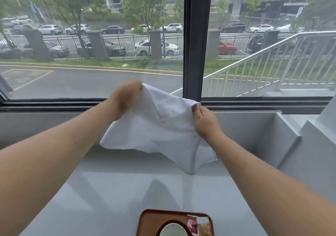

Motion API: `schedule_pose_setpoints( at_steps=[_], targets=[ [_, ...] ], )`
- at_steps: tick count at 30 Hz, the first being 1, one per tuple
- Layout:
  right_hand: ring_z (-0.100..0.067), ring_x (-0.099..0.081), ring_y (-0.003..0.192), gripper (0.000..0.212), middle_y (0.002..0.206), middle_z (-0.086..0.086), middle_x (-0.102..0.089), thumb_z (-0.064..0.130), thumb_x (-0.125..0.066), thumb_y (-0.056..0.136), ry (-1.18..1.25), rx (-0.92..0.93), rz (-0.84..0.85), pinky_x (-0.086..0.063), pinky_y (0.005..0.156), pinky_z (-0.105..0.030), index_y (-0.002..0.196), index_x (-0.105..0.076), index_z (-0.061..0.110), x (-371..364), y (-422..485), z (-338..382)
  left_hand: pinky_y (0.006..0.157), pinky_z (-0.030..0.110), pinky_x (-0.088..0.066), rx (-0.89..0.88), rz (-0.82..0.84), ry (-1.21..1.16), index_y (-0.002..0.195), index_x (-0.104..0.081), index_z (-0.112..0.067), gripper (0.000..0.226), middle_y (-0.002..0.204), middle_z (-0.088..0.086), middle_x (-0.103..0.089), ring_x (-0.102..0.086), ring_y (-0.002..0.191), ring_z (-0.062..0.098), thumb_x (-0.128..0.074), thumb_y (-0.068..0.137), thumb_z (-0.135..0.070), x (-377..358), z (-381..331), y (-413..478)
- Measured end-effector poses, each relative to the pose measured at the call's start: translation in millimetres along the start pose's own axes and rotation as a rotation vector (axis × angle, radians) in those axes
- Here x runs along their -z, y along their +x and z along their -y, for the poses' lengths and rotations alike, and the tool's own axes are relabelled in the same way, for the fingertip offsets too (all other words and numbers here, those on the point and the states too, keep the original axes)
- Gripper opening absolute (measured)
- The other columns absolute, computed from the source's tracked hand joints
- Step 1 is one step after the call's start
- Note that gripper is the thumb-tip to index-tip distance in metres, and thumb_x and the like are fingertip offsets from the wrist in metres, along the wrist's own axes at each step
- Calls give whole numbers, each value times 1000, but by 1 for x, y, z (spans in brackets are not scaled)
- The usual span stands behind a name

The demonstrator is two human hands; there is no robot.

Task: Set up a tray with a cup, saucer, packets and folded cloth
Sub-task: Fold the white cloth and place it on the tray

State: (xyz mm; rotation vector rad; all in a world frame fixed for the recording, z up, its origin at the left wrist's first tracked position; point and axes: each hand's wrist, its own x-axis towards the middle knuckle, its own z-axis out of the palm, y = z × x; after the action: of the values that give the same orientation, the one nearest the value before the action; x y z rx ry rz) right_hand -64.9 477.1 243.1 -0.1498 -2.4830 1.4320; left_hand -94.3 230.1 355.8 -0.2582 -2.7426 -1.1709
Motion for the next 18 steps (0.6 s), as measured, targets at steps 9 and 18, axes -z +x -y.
schedule_pose_setpoints(
  at_steps=[9,18],
  targets=[
    [-24,-59,94,59,109,3,-60,44,-82,78,-257,-57,219,-50,66,-36,119,-45,22,-13,6,-16,65,36,-48,-193,300,641,80,-71,-19,25,81,3,-70,-64,81,31,-74,86,-43,22,19,17],
    [-25,-52,60,66,68,-6,-58,76,-56,85,146,-445,93,-35,57,-32,74,-56,11,-61,-17,-17,78,34,-57,104,431,-506,114,-76,-22,35,107,3,-80,-77,92,22,-62,85,-35,17,13,15]
  ],
)
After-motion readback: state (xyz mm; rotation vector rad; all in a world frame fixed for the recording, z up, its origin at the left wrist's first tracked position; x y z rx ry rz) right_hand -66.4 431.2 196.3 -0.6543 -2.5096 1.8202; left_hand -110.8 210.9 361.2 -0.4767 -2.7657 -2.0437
